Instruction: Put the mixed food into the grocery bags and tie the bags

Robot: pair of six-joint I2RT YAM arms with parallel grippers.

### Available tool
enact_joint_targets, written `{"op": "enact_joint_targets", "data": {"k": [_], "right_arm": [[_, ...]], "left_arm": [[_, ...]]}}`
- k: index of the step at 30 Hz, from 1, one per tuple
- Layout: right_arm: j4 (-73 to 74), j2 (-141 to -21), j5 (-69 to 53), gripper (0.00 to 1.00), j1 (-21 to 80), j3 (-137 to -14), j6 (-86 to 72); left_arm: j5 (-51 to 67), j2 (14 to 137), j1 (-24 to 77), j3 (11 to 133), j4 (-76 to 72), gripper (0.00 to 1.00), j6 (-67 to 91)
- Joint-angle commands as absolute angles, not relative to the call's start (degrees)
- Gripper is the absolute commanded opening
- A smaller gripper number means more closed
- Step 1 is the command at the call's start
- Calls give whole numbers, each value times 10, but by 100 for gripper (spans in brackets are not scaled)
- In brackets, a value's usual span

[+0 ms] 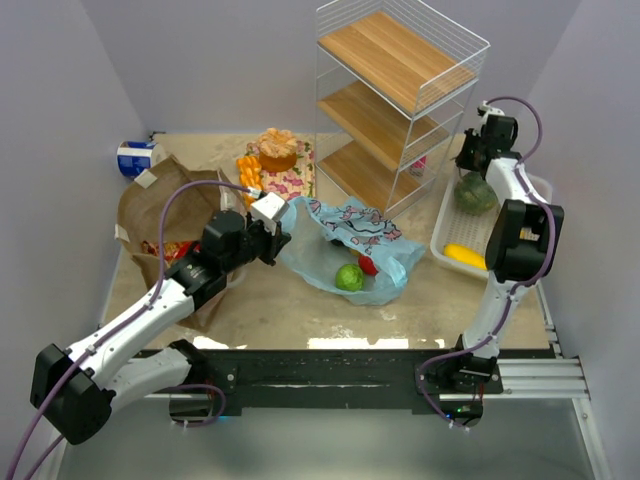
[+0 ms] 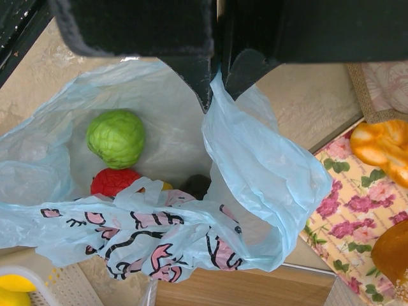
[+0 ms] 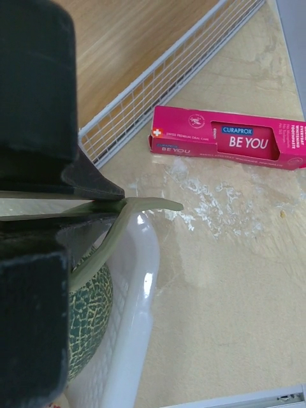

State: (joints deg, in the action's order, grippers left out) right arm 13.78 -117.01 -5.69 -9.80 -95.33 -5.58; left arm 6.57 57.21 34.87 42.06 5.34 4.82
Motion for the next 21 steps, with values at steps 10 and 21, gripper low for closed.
{"op": "enact_joint_targets", "data": {"k": [10,21], "right_arm": [[118,-1078,-57,0,-112,-903,-68],[131,-886,40,0,-113,-837,-94]], "left_arm": [[59,572,345,432,41,0,33],[69,566,345,431,37,0,38]]}}
